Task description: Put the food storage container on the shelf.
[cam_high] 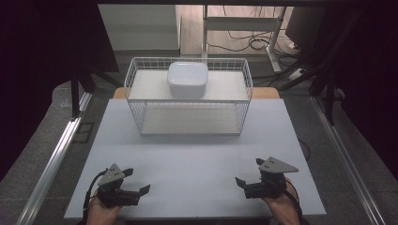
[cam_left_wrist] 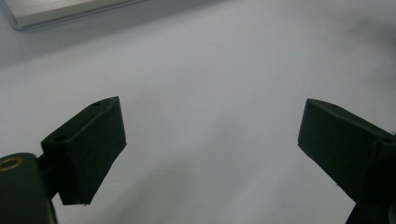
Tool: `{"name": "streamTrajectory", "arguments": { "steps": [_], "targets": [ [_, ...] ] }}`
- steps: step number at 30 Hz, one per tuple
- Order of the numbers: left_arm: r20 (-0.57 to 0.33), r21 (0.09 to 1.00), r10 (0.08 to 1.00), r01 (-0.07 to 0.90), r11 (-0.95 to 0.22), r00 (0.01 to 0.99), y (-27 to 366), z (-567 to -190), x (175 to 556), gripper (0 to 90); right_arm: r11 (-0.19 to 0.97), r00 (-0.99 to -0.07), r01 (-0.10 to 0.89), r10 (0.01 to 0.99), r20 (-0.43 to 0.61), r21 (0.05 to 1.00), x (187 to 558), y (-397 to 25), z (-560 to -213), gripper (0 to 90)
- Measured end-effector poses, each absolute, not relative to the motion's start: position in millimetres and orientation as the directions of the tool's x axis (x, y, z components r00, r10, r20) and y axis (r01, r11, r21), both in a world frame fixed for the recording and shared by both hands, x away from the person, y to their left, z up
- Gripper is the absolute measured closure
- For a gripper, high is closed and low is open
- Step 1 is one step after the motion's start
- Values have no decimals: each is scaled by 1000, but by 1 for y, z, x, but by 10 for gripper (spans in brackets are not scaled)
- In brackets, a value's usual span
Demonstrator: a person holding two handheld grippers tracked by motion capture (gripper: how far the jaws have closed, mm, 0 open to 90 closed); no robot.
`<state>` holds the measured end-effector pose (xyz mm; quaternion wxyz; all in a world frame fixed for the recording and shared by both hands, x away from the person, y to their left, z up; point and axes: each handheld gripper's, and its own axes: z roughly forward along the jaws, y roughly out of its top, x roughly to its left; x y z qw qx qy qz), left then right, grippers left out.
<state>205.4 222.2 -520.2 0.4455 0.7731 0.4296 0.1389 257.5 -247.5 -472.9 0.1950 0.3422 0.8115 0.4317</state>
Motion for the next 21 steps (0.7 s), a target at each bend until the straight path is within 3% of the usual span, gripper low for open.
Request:
{"name": "streamTrajectory", "arguments": {
  "steps": [21],
  "targets": [
    [-154, 788, 817, 568, -237, 555, 238, -532, 204, 55, 395, -640, 425, 767, -38, 815, 257, -270, -493, 0]
  ]
}}
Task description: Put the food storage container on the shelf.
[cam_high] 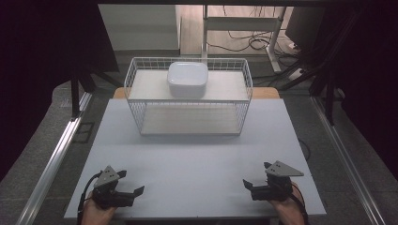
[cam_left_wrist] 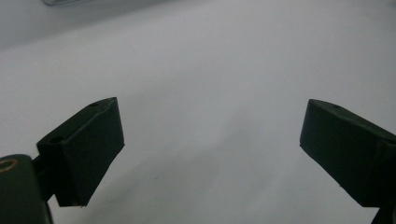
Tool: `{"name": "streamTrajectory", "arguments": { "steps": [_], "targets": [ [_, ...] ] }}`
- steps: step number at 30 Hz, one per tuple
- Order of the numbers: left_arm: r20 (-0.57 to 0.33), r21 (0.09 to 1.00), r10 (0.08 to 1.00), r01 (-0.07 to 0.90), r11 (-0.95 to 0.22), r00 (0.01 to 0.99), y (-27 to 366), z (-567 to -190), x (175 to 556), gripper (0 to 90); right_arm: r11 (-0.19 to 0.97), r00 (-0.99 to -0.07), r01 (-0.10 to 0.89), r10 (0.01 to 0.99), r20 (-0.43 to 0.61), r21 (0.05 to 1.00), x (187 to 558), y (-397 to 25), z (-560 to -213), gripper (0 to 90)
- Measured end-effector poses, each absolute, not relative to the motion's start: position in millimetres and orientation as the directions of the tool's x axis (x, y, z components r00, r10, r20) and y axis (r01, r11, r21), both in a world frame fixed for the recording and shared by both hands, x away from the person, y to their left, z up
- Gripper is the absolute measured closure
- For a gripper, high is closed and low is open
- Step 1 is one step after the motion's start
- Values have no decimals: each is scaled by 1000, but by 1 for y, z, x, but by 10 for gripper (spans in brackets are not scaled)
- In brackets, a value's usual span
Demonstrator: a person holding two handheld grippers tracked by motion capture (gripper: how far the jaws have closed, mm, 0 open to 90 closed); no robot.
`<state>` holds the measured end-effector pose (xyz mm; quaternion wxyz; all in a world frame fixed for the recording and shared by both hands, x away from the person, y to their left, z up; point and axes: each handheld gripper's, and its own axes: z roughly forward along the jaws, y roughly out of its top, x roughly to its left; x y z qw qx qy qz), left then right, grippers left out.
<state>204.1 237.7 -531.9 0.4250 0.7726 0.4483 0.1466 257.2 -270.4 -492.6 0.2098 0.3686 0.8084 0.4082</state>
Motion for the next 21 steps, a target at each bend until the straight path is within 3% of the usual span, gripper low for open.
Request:
{"name": "streamTrajectory", "arguments": {
  "steps": [21],
  "targets": [
    [-164, 769, 832, 597, -228, 530, 237, -535, 209, 42, 422, -633, 487, 774, -25, 764, 260, -273, -507, 0]
  ]
}}
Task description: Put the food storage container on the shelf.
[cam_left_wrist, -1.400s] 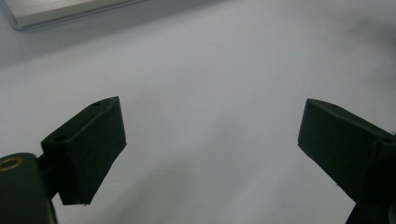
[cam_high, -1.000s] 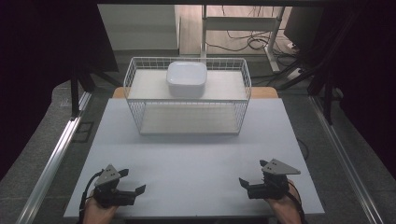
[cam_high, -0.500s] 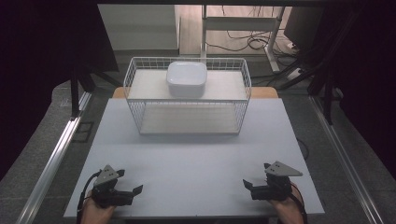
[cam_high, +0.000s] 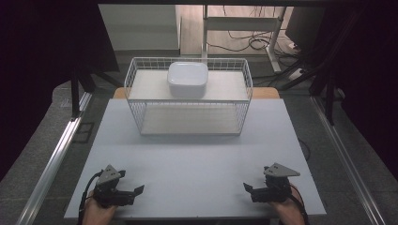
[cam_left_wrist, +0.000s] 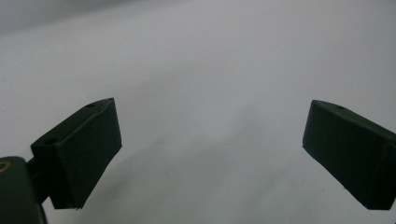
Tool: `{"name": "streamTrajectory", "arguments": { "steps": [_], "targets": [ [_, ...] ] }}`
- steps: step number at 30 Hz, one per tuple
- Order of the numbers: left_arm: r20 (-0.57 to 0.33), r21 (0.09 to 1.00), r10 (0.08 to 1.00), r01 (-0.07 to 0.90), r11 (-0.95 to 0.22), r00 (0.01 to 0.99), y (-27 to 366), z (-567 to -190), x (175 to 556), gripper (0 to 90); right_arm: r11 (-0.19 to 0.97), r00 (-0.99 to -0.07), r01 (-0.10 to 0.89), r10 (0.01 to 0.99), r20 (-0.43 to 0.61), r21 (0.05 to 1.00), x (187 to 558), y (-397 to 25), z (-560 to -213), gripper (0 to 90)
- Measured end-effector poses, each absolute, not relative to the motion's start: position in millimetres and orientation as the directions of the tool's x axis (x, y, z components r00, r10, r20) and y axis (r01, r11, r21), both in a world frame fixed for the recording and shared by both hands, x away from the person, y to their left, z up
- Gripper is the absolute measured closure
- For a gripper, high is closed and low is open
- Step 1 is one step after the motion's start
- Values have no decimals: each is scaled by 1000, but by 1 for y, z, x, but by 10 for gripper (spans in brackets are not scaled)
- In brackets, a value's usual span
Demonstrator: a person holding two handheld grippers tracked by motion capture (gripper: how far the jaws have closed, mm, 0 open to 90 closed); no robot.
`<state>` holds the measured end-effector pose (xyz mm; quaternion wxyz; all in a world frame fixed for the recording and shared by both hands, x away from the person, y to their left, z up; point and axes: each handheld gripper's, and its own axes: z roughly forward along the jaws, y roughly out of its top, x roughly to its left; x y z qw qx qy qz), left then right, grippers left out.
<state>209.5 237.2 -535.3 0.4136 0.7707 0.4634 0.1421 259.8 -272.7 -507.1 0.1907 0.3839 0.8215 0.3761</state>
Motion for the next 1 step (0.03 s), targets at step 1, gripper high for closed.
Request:
{"name": "streamTrajectory", "arguments": {
  "steps": [1],
  "targets": [
    [-166, 768, 831, 598, -228, 530, 237, -535, 210, 42, 422, -633, 487, 774, -25, 764, 260, -273, -507, 0]
  ]
}}
